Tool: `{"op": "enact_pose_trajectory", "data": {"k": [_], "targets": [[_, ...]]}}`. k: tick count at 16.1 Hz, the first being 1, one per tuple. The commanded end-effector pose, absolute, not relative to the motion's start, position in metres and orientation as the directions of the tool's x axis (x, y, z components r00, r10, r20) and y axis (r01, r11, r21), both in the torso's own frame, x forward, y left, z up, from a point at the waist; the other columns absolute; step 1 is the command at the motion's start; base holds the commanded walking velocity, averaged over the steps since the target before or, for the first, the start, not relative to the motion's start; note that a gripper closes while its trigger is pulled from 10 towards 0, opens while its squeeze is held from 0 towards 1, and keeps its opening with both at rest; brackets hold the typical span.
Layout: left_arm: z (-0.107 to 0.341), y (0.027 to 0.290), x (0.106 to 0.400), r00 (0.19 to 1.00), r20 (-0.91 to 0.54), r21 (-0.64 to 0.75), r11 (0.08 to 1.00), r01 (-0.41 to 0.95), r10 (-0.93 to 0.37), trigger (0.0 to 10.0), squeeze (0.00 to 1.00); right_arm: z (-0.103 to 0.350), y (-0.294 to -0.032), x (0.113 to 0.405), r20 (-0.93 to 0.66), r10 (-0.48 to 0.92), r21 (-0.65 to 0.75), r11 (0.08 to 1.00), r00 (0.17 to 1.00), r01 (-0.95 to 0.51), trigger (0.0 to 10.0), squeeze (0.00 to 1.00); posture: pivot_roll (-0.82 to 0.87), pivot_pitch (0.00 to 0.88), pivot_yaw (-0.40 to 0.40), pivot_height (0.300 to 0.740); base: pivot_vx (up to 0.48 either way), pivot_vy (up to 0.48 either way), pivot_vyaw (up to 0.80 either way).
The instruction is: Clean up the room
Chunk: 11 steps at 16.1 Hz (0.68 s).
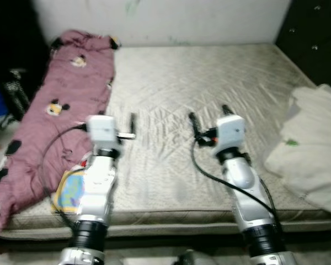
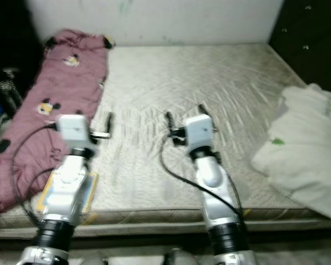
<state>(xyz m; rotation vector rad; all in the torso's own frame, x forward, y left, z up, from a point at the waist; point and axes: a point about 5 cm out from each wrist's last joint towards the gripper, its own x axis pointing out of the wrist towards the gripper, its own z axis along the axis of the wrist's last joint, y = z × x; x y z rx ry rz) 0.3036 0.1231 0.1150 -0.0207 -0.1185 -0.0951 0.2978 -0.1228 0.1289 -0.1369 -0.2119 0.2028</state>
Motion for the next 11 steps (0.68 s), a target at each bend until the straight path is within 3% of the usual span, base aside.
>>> {"op": "enact_pose_trajectory", "data": {"k": [1, 11], "targets": [[0.1174, 0.1298, 0.3051, 0.989, 0.125, 0.000, 0.997, 0.076, -0.075, 10.0, 0.00, 0.1315, -0.1170, 0.2988, 0.207, 0.224, -0.151, 0.969, 0.952, -0.195, 10.0, 0.00, -0.06, 0.000, 0.022, 0.740, 0.000, -0.360, 0.00], [0.1165, 0.1283, 0.3051, 0.990, 0.123, -0.002, 0.997, 0.075, -0.074, 10.0, 0.00, 0.1298, -0.1175, 0.2987, 0.202, 0.233, -0.169, 0.965, 0.951, -0.200, 10.0, 0.00, -0.06, 0.000, 0.018, 0.740, 0.000, -0.356, 0.00]]}}
